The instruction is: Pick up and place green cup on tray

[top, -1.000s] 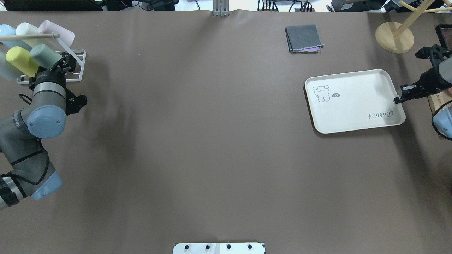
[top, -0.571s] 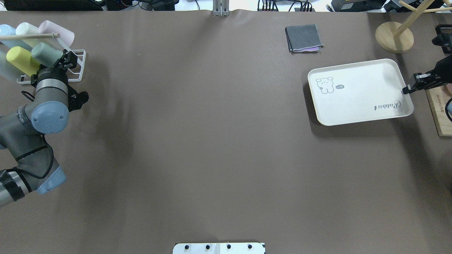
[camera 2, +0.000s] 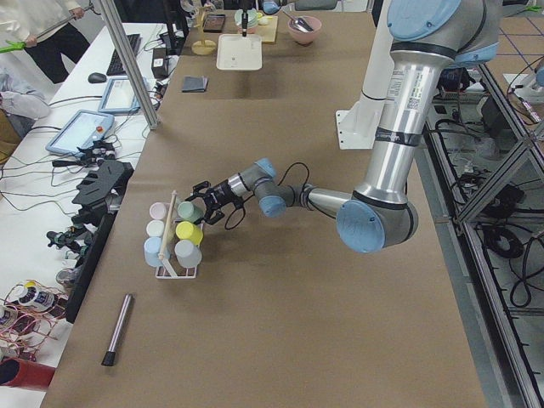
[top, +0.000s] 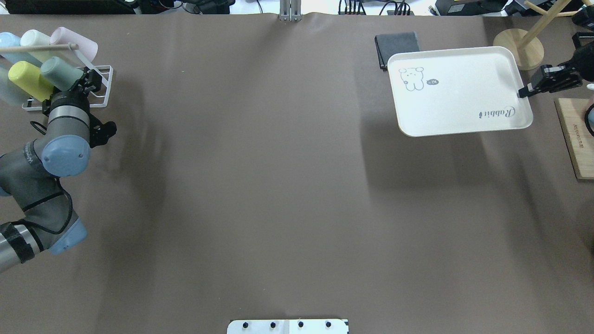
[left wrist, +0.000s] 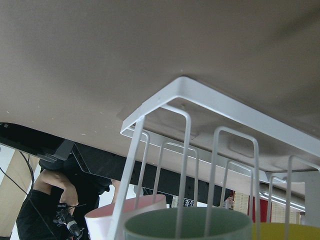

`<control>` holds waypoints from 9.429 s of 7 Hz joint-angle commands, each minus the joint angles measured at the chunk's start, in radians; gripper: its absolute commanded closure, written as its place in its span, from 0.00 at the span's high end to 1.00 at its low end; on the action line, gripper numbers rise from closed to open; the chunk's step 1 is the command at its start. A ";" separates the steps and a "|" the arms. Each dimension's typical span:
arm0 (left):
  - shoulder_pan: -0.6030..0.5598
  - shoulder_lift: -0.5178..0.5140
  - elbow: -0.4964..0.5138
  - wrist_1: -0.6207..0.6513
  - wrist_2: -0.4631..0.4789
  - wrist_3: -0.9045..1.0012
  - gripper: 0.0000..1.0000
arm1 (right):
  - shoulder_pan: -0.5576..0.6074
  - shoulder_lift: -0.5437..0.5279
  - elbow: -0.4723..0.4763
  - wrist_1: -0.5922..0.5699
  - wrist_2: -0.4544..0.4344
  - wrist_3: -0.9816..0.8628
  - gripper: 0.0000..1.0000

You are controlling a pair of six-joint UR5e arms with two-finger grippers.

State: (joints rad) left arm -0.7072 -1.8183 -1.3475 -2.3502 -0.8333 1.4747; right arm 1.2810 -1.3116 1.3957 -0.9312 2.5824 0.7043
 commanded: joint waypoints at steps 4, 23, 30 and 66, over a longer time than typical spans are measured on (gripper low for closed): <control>0.000 -0.022 0.031 -0.015 -0.001 -0.004 0.98 | -0.404 0.223 0.063 -0.012 -0.339 0.436 0.00; -0.015 0.008 0.001 -0.110 0.000 0.128 0.81 | -0.580 0.269 0.051 0.000 -0.410 0.524 1.00; -0.041 0.071 -0.139 -0.107 0.002 0.214 0.80 | -0.246 -0.024 0.253 -0.044 -0.396 0.059 1.00; 0.405 -0.506 0.166 -0.270 0.034 -2.165 0.67 | 0.337 -0.479 0.422 -0.661 -0.223 -0.695 1.00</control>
State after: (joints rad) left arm -0.3093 -2.3327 -1.1831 -2.6200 -0.8069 -0.6903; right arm 1.6183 -1.7901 1.8178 -1.5923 2.3593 0.0103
